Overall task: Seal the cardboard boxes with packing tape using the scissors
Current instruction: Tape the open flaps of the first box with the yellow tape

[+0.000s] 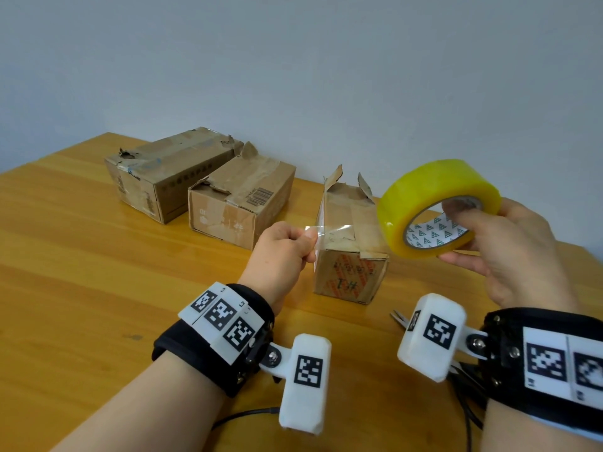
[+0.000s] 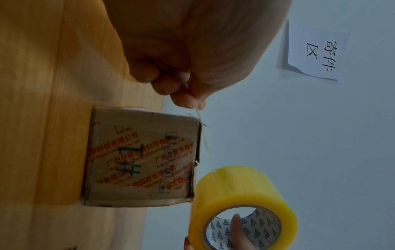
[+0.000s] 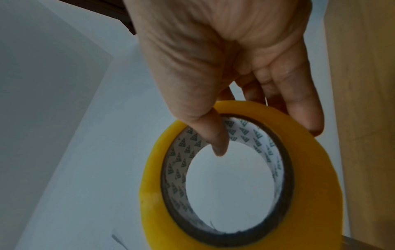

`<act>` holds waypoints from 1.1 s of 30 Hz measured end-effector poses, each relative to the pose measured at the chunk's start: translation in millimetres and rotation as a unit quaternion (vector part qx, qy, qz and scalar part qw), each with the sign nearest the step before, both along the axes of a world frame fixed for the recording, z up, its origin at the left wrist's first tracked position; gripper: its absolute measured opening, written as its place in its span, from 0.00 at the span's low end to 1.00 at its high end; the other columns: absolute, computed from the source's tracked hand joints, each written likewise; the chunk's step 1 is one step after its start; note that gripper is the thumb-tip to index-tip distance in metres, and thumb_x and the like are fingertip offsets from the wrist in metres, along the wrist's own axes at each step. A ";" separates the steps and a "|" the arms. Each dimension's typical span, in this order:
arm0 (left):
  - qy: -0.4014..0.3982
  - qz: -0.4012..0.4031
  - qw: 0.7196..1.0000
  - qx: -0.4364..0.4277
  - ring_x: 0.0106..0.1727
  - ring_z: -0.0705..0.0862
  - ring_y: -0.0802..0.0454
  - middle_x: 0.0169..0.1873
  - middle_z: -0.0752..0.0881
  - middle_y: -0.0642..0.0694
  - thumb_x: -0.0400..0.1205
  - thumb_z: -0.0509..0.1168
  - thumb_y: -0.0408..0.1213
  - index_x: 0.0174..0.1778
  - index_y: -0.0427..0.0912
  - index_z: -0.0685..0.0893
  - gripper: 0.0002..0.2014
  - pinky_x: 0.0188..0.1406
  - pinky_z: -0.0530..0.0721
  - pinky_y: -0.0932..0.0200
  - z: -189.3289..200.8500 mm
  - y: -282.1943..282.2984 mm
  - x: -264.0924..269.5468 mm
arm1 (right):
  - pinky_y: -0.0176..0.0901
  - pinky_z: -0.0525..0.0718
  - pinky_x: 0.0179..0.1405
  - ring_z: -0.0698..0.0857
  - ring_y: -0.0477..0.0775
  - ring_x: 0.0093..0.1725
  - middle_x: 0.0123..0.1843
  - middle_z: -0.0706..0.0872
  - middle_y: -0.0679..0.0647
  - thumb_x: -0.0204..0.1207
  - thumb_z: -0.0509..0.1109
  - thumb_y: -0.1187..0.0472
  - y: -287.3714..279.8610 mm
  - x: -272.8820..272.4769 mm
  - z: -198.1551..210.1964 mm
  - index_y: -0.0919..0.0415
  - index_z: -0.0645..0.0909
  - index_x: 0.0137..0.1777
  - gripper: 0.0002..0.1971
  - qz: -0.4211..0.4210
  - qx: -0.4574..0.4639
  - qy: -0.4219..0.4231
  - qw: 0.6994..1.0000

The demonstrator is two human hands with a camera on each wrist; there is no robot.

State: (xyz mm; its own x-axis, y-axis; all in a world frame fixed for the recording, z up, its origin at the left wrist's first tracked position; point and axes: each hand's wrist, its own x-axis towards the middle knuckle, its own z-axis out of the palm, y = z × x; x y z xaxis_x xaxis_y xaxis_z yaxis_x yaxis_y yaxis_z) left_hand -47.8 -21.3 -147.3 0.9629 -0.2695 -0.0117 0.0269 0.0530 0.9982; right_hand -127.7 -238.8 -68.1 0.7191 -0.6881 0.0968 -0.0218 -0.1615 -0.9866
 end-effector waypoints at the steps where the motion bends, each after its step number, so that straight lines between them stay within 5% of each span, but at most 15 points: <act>1: 0.003 -0.002 1.000 0.001 0.29 0.73 0.57 0.24 0.80 0.53 0.87 0.63 0.39 0.40 0.42 0.79 0.10 0.33 0.73 0.61 -0.4 -0.3 0.3 | 0.50 0.89 0.38 0.91 0.59 0.51 0.52 0.90 0.57 0.76 0.80 0.58 -0.4 0.0 -0.4 0.53 0.83 0.47 0.07 0.000 0.002 0.001 1.000; 8: 0.062 -0.048 0.997 -0.017 0.25 0.72 0.58 0.24 0.80 0.54 0.87 0.64 0.39 0.40 0.43 0.79 0.10 0.26 0.71 0.64 0.3 -2.4 -1.6 | 0.50 0.89 0.37 0.89 0.57 0.52 0.51 0.89 0.55 0.79 0.77 0.58 -3.7 0.2 -7.2 0.52 0.81 0.48 0.06 0.010 0.027 0.031 0.999; 13: 0.069 -0.059 0.996 -0.016 0.24 0.71 0.59 0.24 0.80 0.54 0.87 0.64 0.40 0.40 0.44 0.79 0.10 0.24 0.71 0.66 0.9 -3.9 -2.3 | 0.46 0.92 0.28 0.88 0.59 0.50 0.52 0.87 0.57 0.80 0.75 0.62 -10.5 1.7 -13.5 0.52 0.80 0.49 0.07 0.027 0.058 0.075 0.995; 19: 0.020 -0.044 0.998 0.040 0.27 0.72 0.58 0.29 0.80 0.51 0.87 0.63 0.45 0.37 0.45 0.78 0.13 0.31 0.70 0.62 0.4 -5.3 -2.5 | 0.42 0.89 0.24 0.88 0.65 0.52 0.56 0.88 0.62 0.79 0.75 0.66 -22.0 6.3 -23.4 0.54 0.80 0.54 0.09 0.035 0.065 0.111 0.991; 27: -0.001 -0.070 0.990 0.125 0.25 0.70 0.58 0.29 0.77 0.52 0.90 0.54 0.50 0.46 0.45 0.72 0.13 0.25 0.68 0.64 1.9 -7.5 -1.2 | 0.40 0.88 0.24 0.89 0.63 0.50 0.57 0.88 0.63 0.80 0.75 0.65 -27.6 9.9 -28.0 0.60 0.79 0.65 0.15 0.043 0.066 0.115 0.990; 33: -0.010 -0.067 0.976 0.206 0.36 0.76 0.53 0.39 0.80 0.48 0.90 0.49 0.54 0.57 0.46 0.71 0.15 0.40 0.74 0.54 2.2 -9.6 -2.5 | 0.41 0.88 0.24 0.88 0.64 0.52 0.58 0.87 0.63 0.79 0.76 0.65 -28.3 10.7 -28.3 0.61 0.79 0.67 0.18 0.035 0.062 0.112 0.991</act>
